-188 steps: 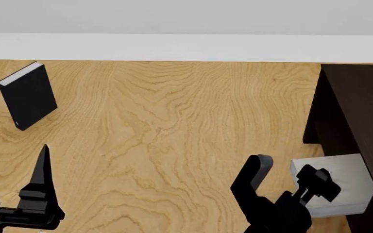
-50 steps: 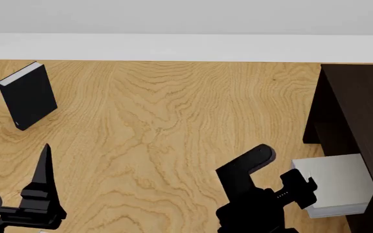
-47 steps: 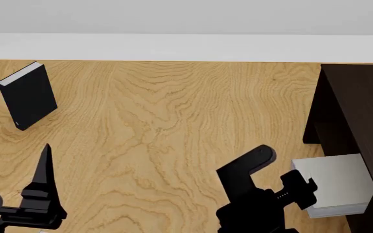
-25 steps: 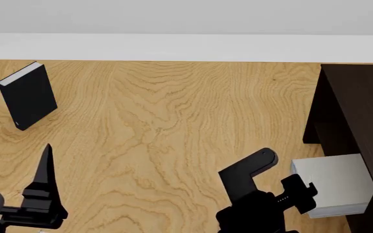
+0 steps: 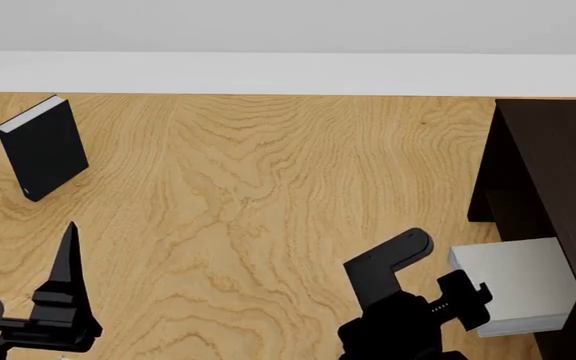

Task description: Pick up the book on the right and place it on the cabinet shelf.

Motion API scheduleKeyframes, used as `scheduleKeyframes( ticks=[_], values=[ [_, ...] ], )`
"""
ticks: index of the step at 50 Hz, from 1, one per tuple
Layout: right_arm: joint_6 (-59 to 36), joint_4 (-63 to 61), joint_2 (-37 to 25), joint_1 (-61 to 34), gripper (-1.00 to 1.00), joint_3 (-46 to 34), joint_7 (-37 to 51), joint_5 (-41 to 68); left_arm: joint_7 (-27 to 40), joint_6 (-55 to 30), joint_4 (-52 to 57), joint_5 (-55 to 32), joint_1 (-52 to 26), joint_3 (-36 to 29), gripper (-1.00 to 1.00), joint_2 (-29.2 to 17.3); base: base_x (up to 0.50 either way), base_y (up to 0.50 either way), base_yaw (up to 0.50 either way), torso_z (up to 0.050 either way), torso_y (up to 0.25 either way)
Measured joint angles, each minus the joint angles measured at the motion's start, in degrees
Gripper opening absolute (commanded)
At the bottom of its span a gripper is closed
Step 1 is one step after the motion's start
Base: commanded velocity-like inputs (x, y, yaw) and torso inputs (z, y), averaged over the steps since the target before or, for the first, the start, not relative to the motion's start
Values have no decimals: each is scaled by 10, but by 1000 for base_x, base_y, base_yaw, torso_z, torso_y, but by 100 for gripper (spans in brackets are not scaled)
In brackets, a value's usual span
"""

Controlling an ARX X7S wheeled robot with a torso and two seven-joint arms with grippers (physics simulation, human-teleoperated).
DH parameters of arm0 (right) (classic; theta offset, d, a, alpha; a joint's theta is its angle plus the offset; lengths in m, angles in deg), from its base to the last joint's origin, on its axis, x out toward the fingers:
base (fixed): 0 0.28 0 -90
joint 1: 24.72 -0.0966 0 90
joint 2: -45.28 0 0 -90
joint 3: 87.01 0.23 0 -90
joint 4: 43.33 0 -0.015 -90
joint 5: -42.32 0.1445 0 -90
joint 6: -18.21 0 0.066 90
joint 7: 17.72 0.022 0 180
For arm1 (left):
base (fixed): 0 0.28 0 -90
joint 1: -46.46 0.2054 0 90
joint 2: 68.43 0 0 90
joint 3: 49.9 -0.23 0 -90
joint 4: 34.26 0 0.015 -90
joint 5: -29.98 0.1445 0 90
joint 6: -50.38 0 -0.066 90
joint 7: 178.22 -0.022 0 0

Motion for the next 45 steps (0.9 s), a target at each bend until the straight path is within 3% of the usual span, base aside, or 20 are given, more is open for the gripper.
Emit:
scheduleKeyframes(
  ticks=[45],
  values=[
    [161,287,70,-89,100,17,-84,-1,5,0,-12,7,-12,-14,100,3,0,0,-2,0,0]
  ],
)
